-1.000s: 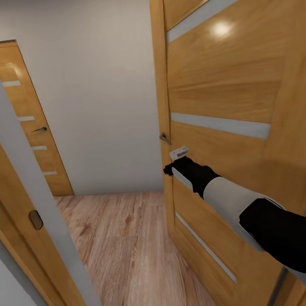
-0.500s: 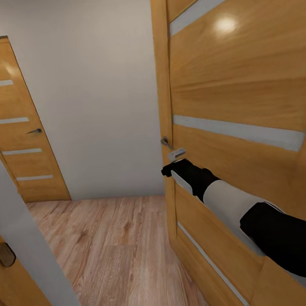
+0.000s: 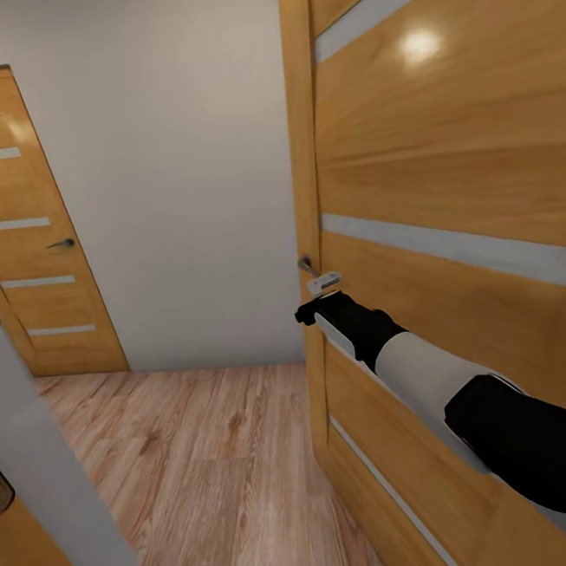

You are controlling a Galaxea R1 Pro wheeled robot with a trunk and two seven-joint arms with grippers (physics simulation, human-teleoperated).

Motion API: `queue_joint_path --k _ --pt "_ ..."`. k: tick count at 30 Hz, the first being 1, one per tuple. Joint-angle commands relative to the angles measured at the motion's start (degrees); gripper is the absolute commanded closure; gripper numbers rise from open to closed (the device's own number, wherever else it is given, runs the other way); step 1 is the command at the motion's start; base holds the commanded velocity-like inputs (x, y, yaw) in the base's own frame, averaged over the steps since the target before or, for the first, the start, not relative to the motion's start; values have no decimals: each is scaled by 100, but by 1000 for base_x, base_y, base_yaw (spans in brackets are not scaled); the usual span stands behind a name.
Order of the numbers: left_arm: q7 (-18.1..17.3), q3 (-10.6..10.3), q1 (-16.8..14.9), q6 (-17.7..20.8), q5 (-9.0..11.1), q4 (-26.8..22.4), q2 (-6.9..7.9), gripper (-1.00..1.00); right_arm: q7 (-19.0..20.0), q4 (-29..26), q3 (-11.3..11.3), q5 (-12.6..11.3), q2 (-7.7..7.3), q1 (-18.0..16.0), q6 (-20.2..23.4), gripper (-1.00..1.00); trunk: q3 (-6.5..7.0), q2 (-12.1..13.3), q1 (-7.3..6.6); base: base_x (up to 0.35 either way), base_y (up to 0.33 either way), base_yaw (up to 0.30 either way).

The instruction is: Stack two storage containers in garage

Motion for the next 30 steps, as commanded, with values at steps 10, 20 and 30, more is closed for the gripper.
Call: queue_joint_path --k 10,20,30 --pt "-3 -3 -1 -16 -1 -1 5 -100 -57 -1 46 -52 0 -8 26 -100 -6 -3 2 102 0 0" --pt "-5 -3 -1 -16 -2 -1 5 -100 -281 66 79 102 0 -8 137 -100 -6 -3 2 1 0 0" --pt "-5 -3 -1 -16 -5 -1 5 -100 -1171 393 114 318 0 -15 339 -100 -6 -3 2 0 0 0"
